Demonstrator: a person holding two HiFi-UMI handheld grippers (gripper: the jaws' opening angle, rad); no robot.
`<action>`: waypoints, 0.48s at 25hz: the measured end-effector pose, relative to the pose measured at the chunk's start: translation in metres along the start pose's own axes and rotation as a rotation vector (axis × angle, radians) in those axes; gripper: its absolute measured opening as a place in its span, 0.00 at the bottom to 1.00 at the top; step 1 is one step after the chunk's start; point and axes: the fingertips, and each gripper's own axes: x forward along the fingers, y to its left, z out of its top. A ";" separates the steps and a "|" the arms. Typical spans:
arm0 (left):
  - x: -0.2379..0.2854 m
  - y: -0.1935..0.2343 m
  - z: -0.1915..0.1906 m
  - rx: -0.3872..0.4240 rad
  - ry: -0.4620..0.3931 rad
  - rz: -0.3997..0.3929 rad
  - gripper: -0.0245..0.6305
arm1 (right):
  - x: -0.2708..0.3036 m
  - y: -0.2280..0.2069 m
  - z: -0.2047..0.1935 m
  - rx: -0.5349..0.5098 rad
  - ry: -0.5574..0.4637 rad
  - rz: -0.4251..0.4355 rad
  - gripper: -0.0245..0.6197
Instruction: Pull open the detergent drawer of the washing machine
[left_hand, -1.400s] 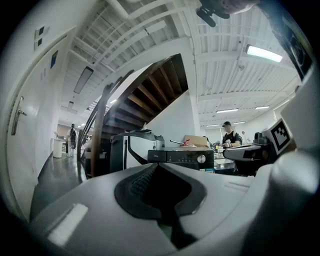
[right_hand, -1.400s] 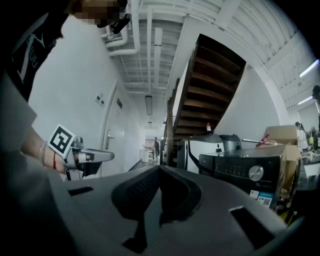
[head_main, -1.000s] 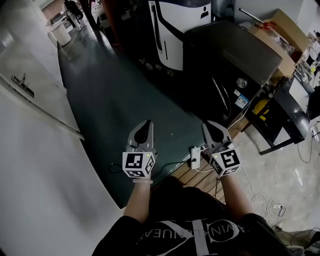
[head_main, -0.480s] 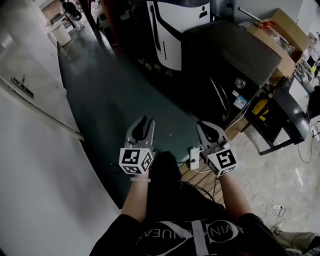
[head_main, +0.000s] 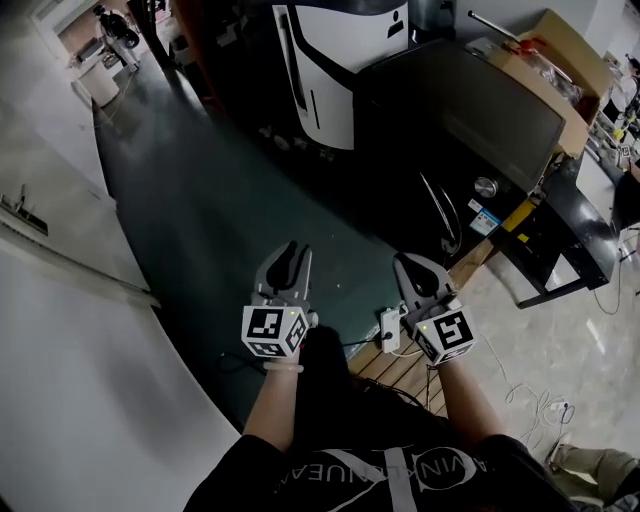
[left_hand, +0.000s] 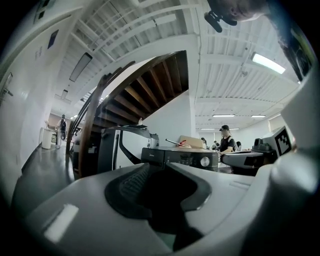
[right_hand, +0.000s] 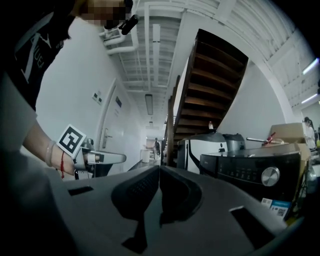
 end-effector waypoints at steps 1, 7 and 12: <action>0.011 0.007 0.000 -0.003 0.004 -0.011 0.19 | 0.007 -0.004 -0.002 -0.004 0.003 -0.011 0.06; 0.086 0.040 0.011 0.001 0.029 -0.146 0.19 | 0.050 -0.040 -0.002 0.004 0.023 -0.140 0.06; 0.151 0.063 0.026 0.010 0.034 -0.304 0.19 | 0.091 -0.066 0.015 0.030 0.023 -0.287 0.06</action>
